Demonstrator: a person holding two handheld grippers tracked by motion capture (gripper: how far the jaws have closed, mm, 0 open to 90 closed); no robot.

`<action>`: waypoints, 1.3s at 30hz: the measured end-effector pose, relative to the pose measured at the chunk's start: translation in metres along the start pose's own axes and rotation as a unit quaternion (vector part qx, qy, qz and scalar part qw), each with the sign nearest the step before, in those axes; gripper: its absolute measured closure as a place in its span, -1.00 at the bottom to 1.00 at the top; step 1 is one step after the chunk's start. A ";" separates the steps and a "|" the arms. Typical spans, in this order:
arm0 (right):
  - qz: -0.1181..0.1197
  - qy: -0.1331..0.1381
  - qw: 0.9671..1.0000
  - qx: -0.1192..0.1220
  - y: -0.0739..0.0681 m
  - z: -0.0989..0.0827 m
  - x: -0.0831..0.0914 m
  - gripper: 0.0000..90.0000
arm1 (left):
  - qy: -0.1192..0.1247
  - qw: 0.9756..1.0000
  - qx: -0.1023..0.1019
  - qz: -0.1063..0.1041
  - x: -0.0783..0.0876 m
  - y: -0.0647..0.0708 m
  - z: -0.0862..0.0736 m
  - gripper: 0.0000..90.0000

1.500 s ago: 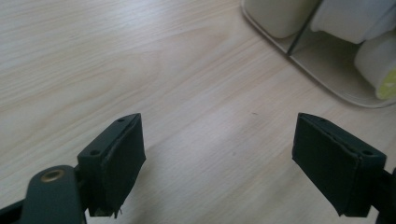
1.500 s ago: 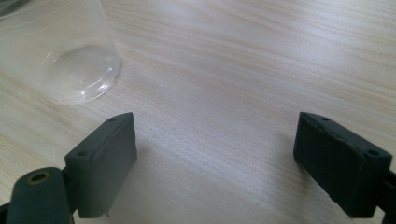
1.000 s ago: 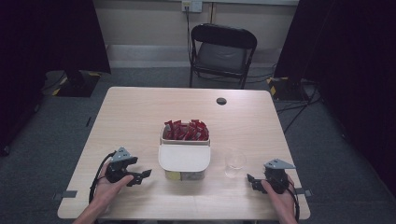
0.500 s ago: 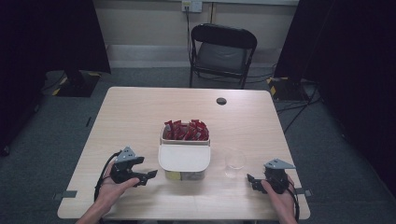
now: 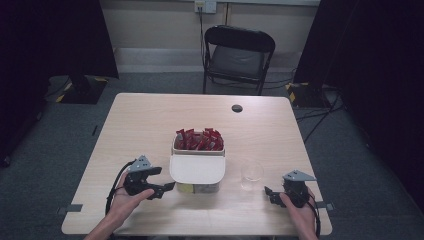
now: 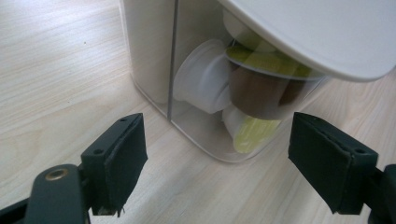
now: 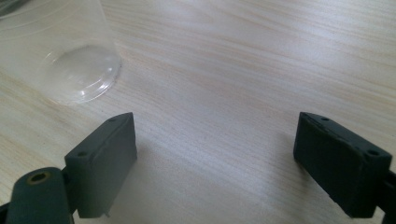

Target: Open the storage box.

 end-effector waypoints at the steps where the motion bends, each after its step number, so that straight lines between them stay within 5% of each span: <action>1: 0.000 0.000 1.000 0.000 0.000 0.000 0.000 -0.72 | 0.002 1.000 0.001 -0.002 0.000 0.001 0.001 -0.58; 39: 0.000 0.000 1.000 0.000 0.000 0.000 0.000 -0.72 | 0.034 0.999 -0.005 -0.024 0.013 0.003 0.029 -0.63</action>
Point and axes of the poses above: each handheld gripper's, and its own axes: x roughly backward along the jaws, z roughly out of its top, y roughly to its right, the point moved 1 cm from there along -x, roughly forward along the jaws, and after that the axes turned 3 degrees about y, right-handed, at the moved point
